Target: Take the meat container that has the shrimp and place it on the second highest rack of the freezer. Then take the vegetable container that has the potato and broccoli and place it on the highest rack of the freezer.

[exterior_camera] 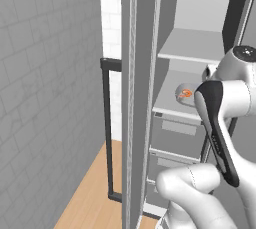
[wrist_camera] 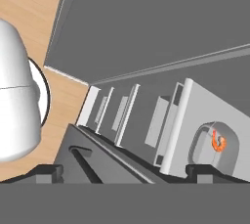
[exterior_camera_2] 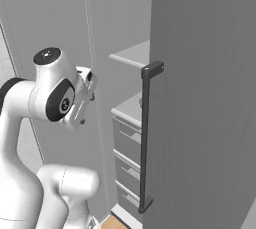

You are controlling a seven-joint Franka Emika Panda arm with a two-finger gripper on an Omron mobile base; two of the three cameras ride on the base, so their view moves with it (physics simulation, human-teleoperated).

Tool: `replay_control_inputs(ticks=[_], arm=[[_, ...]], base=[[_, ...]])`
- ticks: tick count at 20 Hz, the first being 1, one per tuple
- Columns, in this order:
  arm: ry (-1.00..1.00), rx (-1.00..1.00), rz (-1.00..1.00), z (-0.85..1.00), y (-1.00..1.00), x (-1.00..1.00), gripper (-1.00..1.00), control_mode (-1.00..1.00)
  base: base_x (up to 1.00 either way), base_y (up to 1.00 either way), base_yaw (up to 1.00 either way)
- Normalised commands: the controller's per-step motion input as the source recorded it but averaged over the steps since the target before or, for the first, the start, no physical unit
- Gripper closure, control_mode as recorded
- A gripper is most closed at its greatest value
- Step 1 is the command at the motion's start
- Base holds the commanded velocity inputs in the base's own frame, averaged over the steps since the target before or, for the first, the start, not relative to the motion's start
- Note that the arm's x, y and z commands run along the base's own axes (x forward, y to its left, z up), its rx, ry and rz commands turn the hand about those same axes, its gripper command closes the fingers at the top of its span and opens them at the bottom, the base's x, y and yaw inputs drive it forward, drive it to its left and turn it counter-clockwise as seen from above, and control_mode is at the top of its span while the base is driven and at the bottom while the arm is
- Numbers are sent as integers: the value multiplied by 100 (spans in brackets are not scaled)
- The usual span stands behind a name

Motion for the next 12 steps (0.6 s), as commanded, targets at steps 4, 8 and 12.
replay_control_inputs(ticks=[4,8,12], arm=[[0,0,0,14,0,-7,-100,-100],[1,0,0,0,5,0,-100,-100],[0,0,0,0,14,0,-100,-100]], base=[[0,0,0],[0,0,0],[0,0,0]])
